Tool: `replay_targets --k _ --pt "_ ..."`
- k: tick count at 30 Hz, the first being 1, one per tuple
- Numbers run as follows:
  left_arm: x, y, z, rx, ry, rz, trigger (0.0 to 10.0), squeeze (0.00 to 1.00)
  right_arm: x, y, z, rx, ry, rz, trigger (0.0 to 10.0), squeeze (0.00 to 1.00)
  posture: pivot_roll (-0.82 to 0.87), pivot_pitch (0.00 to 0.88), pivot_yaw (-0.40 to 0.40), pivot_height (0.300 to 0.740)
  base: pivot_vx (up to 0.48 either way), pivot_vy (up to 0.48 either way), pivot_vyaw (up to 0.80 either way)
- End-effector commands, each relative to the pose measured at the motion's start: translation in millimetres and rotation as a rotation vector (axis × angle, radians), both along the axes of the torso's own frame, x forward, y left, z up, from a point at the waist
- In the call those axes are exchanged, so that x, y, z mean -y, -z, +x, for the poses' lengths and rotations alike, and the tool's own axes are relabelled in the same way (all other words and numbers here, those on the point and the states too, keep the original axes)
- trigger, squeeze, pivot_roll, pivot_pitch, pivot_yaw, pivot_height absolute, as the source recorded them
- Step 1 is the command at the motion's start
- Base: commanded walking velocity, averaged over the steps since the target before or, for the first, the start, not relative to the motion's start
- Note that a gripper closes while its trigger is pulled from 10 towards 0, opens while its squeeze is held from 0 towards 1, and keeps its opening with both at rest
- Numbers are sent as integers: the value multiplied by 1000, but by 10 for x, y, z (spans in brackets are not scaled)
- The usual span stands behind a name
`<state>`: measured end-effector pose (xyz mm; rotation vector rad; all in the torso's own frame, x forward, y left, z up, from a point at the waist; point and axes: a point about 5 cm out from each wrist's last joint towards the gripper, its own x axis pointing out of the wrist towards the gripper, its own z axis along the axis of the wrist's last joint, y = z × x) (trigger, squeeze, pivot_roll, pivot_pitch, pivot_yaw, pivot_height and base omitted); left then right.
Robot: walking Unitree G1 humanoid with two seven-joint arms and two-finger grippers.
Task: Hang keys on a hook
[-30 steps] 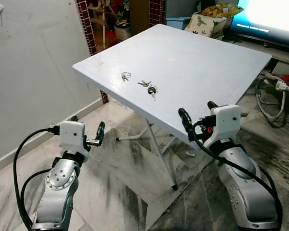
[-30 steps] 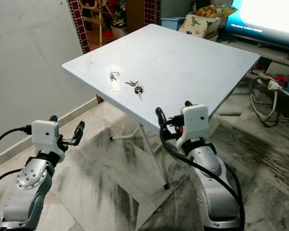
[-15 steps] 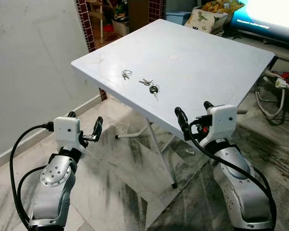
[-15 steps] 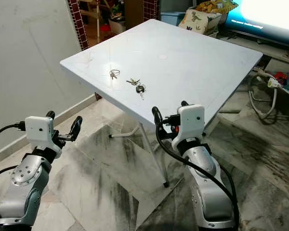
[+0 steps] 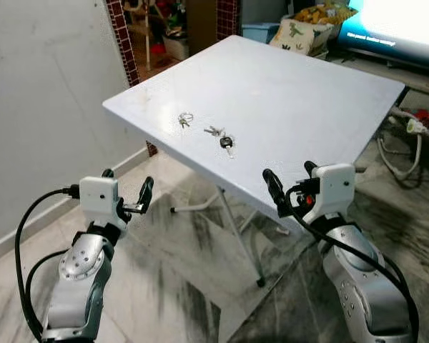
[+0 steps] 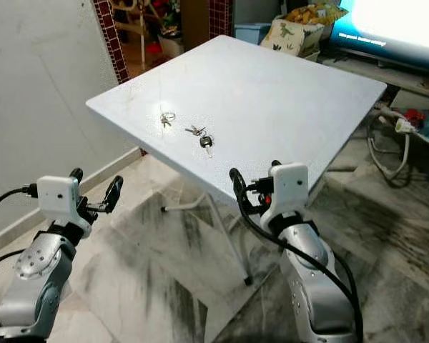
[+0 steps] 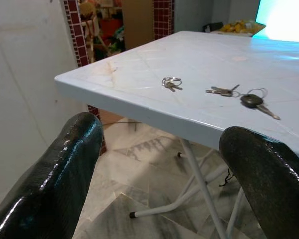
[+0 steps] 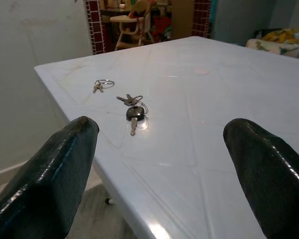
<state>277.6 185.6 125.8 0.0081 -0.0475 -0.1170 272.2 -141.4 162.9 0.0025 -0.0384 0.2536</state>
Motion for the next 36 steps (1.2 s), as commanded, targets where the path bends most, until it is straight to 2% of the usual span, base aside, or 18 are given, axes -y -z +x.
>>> replay_targets --k 1,20,24,36 --pt "-8 -26 -14 8 9 2 10000 0 -33 -69 -9 25 -23 1 10000 0 -35 69 37 740 465 0 0" --pt "27 -3 -8 -3 17 5 10000 0 -72 -76 5 33 -63 -4 10000 0 -31 52 38 740 458 0 0" --pt "3 50 -21 -28 -37 29 10000 0 -93 -64 -4 27 -77 3 10000 0 -31 52 38 740 0 0 0" --pt "-23 107 -62 -54 -92 59 10000 0 -103 -89 31 40 -117 -23 10000 0 -22 57 36 740 0 0 0"
